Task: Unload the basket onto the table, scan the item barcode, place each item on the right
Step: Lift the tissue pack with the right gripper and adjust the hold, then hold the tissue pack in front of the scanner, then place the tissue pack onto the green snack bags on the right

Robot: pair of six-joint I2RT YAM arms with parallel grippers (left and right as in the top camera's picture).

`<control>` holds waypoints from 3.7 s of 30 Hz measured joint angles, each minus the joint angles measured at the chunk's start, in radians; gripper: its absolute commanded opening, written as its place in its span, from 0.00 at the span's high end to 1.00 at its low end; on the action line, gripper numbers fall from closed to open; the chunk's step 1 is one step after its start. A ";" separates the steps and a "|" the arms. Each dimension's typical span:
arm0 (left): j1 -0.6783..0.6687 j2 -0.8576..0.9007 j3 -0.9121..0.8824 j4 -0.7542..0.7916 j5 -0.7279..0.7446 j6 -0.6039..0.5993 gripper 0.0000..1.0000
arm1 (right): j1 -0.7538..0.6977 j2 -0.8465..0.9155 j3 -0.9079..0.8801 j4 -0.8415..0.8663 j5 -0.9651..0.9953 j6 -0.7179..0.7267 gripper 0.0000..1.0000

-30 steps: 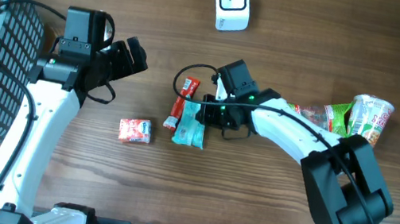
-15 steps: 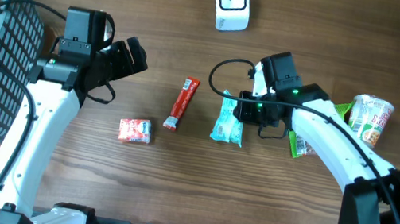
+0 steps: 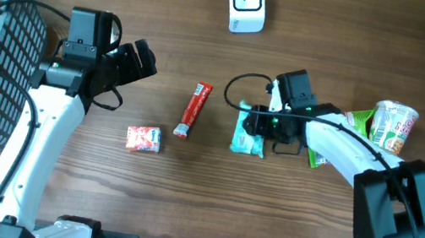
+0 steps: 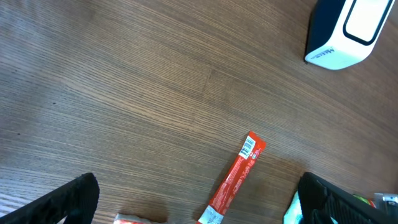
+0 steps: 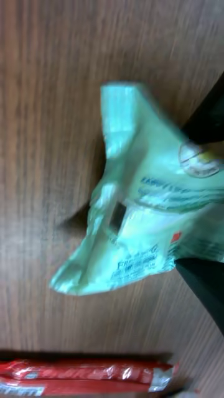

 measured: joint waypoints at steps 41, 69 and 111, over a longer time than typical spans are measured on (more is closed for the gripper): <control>0.000 0.000 0.000 0.000 0.000 0.000 0.00 | -0.052 -0.629 -0.080 -0.359 -0.183 0.045 0.96; 0.000 0.000 -0.001 0.002 -0.001 0.000 0.00 | 0.219 0.495 1.308 -0.091 1.089 -0.684 0.96; 0.000 0.000 -0.001 0.000 0.000 0.000 0.00 | -0.286 0.075 0.464 -0.787 0.549 -0.442 0.25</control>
